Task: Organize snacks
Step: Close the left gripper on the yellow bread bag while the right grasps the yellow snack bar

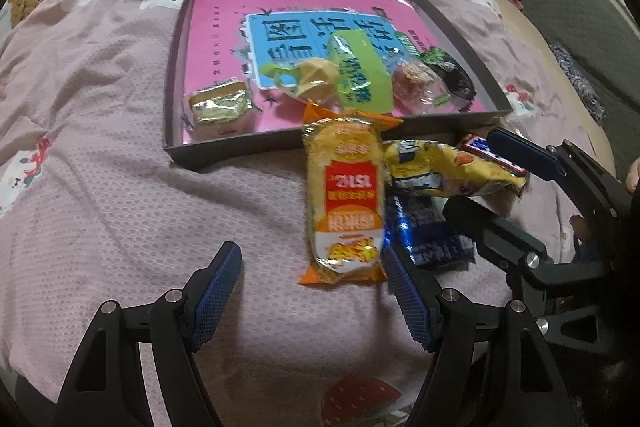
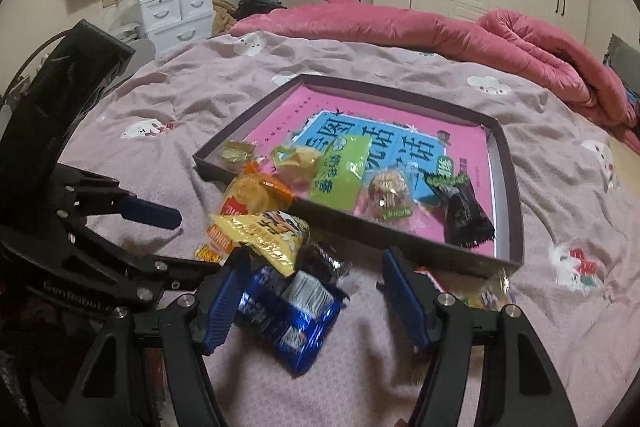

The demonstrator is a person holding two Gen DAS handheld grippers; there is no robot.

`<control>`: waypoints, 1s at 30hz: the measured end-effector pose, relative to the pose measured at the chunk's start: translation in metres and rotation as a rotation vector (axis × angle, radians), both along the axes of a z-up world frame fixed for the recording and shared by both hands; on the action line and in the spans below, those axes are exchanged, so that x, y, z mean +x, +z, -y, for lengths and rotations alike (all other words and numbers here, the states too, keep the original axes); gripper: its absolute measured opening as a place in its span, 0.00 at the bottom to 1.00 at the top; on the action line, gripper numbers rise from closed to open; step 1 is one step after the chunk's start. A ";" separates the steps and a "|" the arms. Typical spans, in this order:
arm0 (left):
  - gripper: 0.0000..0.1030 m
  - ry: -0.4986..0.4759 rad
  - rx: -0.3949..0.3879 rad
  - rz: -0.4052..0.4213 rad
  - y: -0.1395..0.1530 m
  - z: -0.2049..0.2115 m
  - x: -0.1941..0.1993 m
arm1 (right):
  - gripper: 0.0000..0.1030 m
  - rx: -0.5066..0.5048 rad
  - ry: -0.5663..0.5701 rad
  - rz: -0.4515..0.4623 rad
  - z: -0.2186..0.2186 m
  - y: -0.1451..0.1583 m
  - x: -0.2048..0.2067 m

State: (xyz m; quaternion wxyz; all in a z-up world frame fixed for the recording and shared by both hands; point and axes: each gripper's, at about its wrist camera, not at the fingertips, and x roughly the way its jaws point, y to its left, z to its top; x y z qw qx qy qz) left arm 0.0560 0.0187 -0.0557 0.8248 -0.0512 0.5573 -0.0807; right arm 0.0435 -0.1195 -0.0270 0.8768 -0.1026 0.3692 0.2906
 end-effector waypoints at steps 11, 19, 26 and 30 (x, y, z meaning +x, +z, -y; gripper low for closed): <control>0.73 -0.013 -0.059 -0.006 -0.008 0.003 0.007 | 0.44 0.073 0.016 -0.010 0.001 0.001 0.021; 0.73 -0.005 -0.064 0.003 -0.012 0.005 0.013 | 0.26 0.142 0.022 -0.058 0.002 -0.003 0.031; 0.73 0.028 -0.120 0.016 -0.017 0.001 0.021 | 0.17 0.193 0.006 -0.069 0.008 0.000 0.030; 0.73 0.053 -0.173 0.019 -0.019 -0.002 0.025 | 0.16 0.214 -0.010 -0.075 0.010 0.003 0.029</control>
